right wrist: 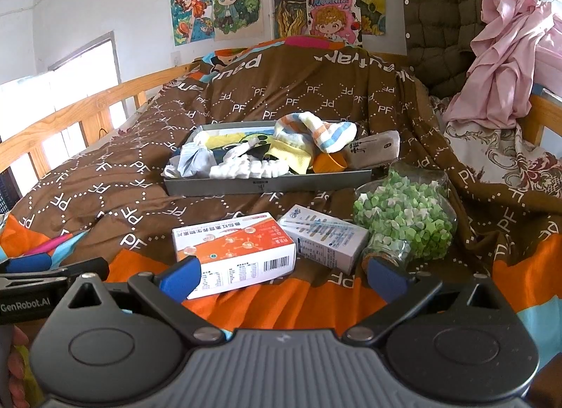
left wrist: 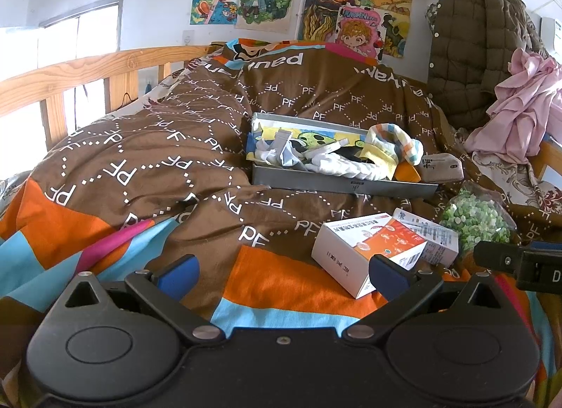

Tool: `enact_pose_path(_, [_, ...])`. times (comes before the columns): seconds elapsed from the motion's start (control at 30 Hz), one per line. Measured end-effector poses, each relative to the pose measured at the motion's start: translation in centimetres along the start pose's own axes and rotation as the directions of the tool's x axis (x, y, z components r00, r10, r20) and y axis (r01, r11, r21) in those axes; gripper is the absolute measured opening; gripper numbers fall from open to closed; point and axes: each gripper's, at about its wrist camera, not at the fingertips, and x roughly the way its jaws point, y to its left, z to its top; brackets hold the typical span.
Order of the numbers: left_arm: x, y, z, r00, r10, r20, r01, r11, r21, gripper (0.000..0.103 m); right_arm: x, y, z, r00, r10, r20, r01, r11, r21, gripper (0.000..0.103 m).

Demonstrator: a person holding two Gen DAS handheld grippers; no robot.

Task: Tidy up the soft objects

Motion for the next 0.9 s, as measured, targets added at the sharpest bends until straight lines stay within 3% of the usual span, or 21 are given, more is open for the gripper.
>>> enact_pose_path(0.9, [-0.04, -0.05, 0.00, 1.000, 0.000, -0.003, 0.000, 1.000, 0.004, 0.102, 0.04, -0.06, -0.01, 1.000, 0.000, -0.002, 0.000, 1.000, 0.001, 0.103])
